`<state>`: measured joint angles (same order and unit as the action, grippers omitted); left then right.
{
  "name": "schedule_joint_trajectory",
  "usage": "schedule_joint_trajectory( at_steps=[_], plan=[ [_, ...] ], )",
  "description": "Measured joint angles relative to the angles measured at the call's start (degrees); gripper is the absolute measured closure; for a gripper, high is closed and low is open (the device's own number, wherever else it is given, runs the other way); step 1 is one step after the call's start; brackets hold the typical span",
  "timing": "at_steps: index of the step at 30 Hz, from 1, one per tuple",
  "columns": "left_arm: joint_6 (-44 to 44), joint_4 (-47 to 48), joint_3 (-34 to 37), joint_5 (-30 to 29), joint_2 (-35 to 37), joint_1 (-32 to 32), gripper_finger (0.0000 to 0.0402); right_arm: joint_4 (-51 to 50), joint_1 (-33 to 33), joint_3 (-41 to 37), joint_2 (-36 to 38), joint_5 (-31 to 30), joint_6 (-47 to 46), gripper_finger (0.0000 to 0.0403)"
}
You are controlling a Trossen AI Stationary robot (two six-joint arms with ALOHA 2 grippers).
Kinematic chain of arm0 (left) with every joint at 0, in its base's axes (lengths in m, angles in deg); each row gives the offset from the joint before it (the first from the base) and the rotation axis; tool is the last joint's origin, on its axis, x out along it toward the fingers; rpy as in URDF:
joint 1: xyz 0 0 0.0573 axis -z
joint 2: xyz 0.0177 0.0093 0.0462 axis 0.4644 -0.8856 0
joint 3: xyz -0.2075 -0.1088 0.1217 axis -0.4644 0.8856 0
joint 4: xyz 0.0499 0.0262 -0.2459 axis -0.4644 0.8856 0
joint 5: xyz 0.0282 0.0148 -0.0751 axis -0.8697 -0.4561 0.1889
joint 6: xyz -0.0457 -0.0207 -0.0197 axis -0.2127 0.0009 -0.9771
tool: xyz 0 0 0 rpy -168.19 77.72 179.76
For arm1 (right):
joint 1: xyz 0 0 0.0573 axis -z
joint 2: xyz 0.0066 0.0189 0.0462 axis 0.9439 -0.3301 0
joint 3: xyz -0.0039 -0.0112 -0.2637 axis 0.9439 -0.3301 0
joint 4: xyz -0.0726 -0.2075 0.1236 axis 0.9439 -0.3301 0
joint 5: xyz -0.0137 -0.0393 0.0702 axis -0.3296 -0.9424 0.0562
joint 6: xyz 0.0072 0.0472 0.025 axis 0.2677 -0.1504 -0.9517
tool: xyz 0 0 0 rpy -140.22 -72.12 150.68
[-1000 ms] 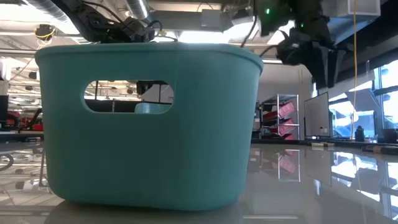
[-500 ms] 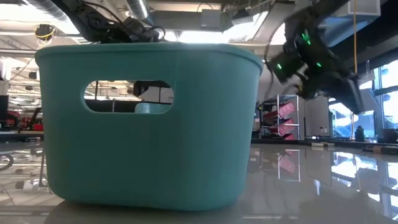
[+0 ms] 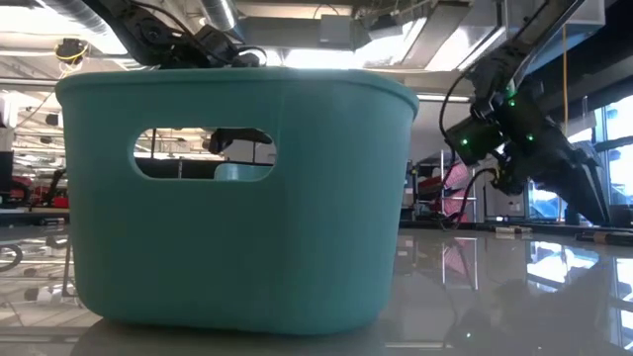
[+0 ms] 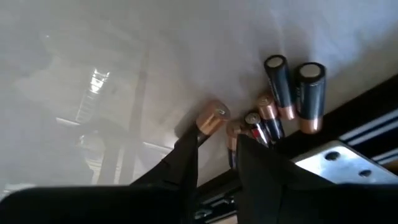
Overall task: Sort batteries
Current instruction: Put the large black battery into the blue bin
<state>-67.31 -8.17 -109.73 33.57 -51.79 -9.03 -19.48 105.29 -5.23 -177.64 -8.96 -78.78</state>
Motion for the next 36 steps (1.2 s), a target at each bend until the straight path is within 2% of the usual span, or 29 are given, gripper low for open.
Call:
schedule_joint_trajectory(
  at_steps=[19, 22, 27, 36],
  plan=[
    [-0.6, 0.0, 0.0, -1.1, 0.0, 0.0, 0.0243, 9.5, 0.0, -6.9, 0.2, 3.6, -1.7, 0.0290],
    [-0.6, 0.0, 0.0, -1.2, 0.0, 0.0, 0.0243, 9.8, 0.0, -6.9, 0.2, 3.4, -1.9, 0.0306],
    [-0.5, 0.0, 0.0, -1.3, 0.0, 0.0, 0.0243, 9.9, 0.0, -6.9, 0.2, 4.1, -1.9, 0.0362],
    [-0.4, 0.0, 0.0, -1.5, 0.0, 0.0, 0.0243, 9.7, -0.1, -2.7, 0.4, 4.2, -1.1, 0.0362]
  ],
)
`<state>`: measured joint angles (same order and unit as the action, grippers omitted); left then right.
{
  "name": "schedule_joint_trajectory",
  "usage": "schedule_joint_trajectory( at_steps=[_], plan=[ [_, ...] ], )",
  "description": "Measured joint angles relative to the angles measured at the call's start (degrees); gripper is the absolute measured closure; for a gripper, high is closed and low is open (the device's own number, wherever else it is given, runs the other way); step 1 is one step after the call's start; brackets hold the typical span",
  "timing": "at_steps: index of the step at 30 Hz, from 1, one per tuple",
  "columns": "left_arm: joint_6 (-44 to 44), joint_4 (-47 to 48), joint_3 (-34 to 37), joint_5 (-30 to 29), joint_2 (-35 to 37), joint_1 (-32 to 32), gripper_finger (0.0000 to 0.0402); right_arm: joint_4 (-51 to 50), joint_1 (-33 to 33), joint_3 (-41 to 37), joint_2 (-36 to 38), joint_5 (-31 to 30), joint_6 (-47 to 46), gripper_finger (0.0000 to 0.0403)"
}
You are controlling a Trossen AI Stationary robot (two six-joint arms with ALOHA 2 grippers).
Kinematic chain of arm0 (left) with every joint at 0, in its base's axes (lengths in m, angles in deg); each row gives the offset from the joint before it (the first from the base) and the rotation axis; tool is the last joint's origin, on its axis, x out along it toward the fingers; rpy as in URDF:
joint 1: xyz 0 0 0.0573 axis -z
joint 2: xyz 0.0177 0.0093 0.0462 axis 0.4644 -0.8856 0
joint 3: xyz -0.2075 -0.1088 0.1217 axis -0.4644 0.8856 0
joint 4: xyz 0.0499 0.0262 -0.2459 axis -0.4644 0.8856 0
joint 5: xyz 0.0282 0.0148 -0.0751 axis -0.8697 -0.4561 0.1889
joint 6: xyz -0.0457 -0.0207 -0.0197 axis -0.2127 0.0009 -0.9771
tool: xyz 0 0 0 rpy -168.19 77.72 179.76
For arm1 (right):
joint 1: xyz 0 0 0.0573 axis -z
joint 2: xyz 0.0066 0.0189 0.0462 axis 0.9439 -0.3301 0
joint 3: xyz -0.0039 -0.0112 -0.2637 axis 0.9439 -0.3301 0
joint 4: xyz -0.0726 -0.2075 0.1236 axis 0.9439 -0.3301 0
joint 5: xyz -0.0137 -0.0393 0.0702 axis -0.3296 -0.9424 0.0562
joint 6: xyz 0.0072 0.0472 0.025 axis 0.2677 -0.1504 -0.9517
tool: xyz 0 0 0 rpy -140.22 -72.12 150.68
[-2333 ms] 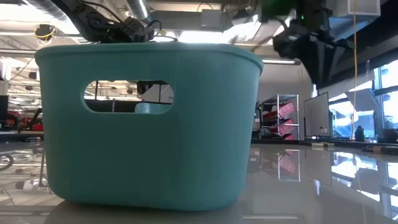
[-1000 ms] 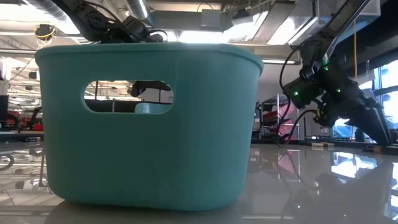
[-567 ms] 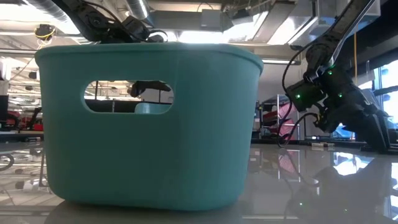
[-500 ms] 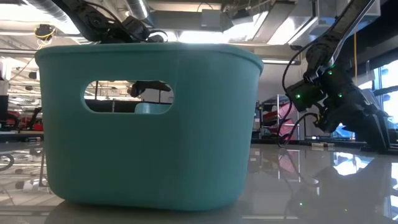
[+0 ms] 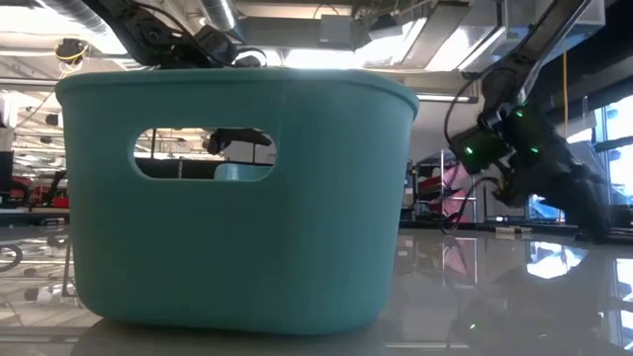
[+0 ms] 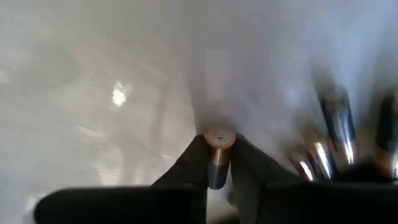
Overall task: Sort batteries
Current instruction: Put the large black battery into the blue bin
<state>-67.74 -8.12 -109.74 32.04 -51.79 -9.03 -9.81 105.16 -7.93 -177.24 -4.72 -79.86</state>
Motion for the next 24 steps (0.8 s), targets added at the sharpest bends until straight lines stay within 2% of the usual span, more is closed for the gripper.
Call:
schedule_joint_trajectory(
  at_steps=[6, 11, 17, 20, 24],
  plan=[
    [-0.2, 0.0, 0.0, 0.0, 0.0, 0.2, 0.0243, 0.3, -0.9, 9.1, 4.1, 3.6, -0.2, 0.0362],
    [0.2, 0.2, 0.0, 0.0, 0.0, 0.5, 0.0243, 3.5, -5.8, 19.0, 5.7, 6.2, -1.5, 0.0362],
    [0.4, 0.2, 0.0, -0.6, 0.0, 0.5, 0.0243, 19.8, -12.3, 26.2, 4.6, 9.6, -2.1, 0.0362],
    [0.4, 0.2, 0.0, -0.7, 0.0, 0.5, 0.0243, 30.5, -14.8, 26.4, 2.8, 11.3, -1.9, 0.0362],
    [0.2, 0.2, 0.0, -0.7, 0.0, 0.5, 0.0243, 40.1, -16.9, 26.4, -2.1, 11.0, -2.0, 0.0362]
  ],
)
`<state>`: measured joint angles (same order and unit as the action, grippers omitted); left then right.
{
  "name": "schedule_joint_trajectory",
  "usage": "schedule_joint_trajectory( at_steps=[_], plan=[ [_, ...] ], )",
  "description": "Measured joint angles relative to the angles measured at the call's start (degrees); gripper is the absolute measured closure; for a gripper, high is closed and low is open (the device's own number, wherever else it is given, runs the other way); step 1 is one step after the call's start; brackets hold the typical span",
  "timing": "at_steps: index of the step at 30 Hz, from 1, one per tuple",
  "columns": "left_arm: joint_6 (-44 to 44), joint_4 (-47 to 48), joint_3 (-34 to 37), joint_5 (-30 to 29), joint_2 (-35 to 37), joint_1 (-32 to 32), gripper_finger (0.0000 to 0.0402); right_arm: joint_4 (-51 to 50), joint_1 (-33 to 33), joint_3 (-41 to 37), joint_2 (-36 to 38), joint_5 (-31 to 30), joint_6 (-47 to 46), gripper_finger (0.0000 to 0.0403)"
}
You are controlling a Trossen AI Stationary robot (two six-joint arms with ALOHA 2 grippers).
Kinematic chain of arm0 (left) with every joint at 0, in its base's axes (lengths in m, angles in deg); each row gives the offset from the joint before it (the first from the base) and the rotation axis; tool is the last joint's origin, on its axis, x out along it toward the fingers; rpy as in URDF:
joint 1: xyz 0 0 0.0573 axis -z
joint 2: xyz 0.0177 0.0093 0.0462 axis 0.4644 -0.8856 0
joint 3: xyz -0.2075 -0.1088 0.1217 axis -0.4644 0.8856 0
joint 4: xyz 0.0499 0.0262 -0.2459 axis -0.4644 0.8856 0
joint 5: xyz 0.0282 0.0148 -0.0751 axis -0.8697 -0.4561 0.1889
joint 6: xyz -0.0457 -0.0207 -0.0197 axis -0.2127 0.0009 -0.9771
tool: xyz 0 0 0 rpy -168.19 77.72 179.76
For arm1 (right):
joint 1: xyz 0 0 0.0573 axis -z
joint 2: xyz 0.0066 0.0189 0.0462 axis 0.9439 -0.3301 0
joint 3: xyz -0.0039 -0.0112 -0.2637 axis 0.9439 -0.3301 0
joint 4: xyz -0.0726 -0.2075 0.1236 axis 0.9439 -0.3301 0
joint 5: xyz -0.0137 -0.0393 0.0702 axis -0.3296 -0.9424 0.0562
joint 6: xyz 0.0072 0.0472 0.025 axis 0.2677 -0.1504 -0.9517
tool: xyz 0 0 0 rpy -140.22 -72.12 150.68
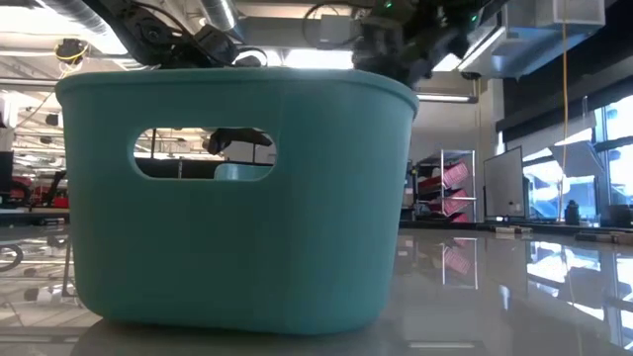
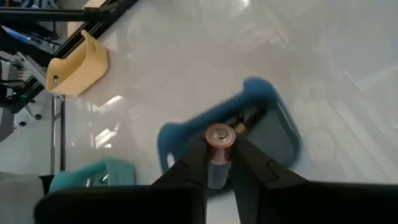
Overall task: Sort batteries
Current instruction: Put the large black battery into the blue bin
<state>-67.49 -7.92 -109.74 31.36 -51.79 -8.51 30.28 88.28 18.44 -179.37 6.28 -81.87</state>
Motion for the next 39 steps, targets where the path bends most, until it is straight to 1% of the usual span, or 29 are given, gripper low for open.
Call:
schedule_joint_trajectory(
  at_steps=[3, 8, 13, 16, 18, 22, 28, 33, 39],
  plan=[
    [0.0, 0.2, 0.0, 0.0, 0.0, 0.1, 0.0243, 4.7, -0.6, 0.0, -4.1, -0.3, -0.1, 0.0362],
    [0.2, 2.0, 0.0, 0.0, 0.0, 0.2, 0.0243, 5.6, -0.7, 0.0, -9.1, -1.4, -0.1, 0.0362],
    [1.3, 4.9, 0.0, -0.4, 0.0, 0.4, 0.0243, 6.0, -1.2, -0.1, -11.4, -2.9, 0.6, 0.0362],
    [1.3, 4.9, 0.0, -0.8, 0.0, 0.7, 0.0243, 6.0, -1.8, -0.1, -11.5, -3.5, 0.8, 0.0361],
    [1.3, 4.5, 0.0, -1.0, 0.0, 0.7, 0.0243, 6.2, -2.5, 0.0, -11.6, -4.0, 1.3, 0.0348],
    [1.3, 4.5, 0.0, -1.3, 0.0, 0.7, 0.0243, 6.7, -3.5, 0.0, -11.6, -4.5, 2.0, 0.0309],
    [1.3, 4.5, 0.0, -1.7, 0.0, 1.4, 0.0243, 6.5, -3.3, 0.0, -11.6, -4.9, 2.0, 0.0260],
    [1.3, 4.5, 0.0, -1.7, 0.0, 1.4, 0.0243, 6.2, -3.3, 1.2, -11.6, -4.8, 1.9, 0.0234],
    [1.6, 4.5, 0.0, -1.8, 0.0, 1.4, 0.0243, 5.7, -2.8, 6.5, -11.6, -4.8, 4.3, 0.0216]
  ],
)
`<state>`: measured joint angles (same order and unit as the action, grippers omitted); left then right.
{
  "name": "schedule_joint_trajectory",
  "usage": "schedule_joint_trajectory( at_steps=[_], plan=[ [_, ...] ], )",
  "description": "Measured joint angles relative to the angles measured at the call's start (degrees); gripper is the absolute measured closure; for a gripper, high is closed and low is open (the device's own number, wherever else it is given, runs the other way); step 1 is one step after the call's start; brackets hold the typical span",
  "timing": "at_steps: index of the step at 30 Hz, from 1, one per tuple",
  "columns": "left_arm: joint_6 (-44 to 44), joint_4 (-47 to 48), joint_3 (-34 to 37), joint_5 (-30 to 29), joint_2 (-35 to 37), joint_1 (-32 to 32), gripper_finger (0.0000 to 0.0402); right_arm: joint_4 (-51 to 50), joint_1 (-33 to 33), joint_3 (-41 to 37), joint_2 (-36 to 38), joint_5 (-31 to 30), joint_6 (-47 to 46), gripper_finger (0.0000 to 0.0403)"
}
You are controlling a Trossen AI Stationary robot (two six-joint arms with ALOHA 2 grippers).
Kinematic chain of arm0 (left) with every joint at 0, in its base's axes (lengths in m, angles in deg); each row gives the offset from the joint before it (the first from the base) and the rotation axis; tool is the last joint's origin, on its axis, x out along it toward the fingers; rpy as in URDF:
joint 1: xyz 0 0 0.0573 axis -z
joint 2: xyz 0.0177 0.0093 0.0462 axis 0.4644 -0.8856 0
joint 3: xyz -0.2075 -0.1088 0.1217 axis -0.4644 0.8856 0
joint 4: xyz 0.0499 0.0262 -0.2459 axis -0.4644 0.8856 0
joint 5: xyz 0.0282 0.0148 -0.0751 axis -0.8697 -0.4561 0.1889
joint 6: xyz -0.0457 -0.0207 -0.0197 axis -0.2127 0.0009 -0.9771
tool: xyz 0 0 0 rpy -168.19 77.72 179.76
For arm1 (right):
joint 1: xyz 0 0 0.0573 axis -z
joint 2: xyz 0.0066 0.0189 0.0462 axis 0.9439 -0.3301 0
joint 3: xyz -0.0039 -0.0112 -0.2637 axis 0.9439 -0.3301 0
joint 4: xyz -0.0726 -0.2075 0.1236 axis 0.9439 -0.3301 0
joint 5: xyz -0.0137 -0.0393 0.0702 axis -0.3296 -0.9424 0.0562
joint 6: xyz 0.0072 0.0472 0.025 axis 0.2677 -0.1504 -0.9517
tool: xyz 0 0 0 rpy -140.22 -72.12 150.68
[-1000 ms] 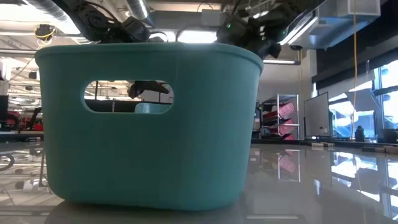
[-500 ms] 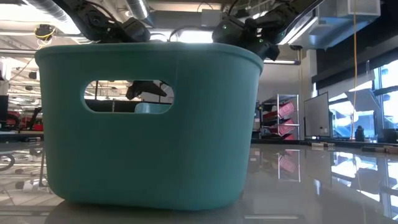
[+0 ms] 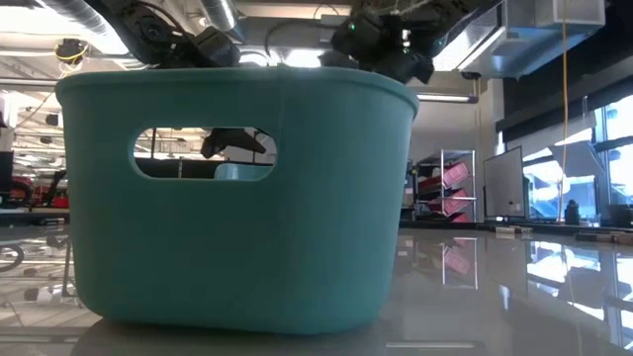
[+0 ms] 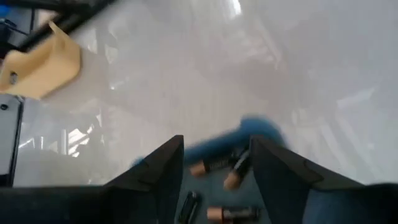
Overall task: Sort batteries
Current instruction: Put the large black battery into the blue bin
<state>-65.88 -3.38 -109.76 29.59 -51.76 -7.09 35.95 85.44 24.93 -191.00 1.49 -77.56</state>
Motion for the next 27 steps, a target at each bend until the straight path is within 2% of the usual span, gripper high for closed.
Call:
schedule_joint_trajectory(
  at_steps=[13, 22, 25, 27],
  plan=[
    [-1.1, -1.7, 0.0, -0.1, 0.0, -0.2, 0.0243, -16.8, 5.9, 16.9, 0.0, 4.0, 10.3, 0.0214],
    [-1.1, -3.2, 0.0, -0.1, 0.0, -0.7, 0.0243, -26.4, 14.2, 19.8, 0.7, 3.9, 11.6, 0.0214],
    [-0.2, -3.3, 0.0, 0.5, 0.0, -1.5, 0.0243, -31.2, 17.6, 19.8, 1.8, 2.1, 11.6, 0.0214],
    [0.8, -3.3, 0.0, 2.1, 0.0, -2.1, 0.0243, -34.6, 19.5, 19.8, 2.4, -1.3, 11.2, 0.0214]
  ],
)
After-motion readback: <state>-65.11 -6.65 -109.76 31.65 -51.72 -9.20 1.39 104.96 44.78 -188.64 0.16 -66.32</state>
